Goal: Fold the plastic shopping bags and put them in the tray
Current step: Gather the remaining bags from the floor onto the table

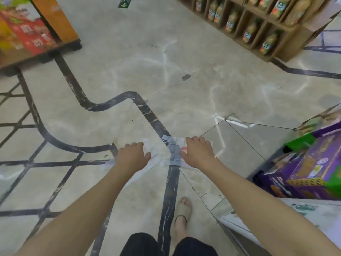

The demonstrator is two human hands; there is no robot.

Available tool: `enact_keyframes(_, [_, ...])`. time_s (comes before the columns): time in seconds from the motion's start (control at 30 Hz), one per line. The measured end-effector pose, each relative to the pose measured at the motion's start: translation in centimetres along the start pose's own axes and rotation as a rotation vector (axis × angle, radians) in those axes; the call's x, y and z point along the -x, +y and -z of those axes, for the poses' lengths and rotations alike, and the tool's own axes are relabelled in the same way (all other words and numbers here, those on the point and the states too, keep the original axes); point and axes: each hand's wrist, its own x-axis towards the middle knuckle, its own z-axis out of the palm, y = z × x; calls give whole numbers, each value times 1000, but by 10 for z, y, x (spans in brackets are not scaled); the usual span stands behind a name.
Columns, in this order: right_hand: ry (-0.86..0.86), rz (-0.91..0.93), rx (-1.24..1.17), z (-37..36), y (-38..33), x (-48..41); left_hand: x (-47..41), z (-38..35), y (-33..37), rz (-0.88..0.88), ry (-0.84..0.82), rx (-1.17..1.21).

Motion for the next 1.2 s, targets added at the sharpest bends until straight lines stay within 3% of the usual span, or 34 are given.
enact_keyframes(0.37, [-164, 42, 74, -101, 26, -114, -102, -114, 17, -44, -173, -49])
enact_keyframes(0.73, [-280, 1, 59, -322, 47, -223, -232, -335, 5, -67, -345, -12])
enact_keyframes(1.2, [-213, 0, 64, -581, 64, -363, -379, -596, -70, 43, -156, -10])
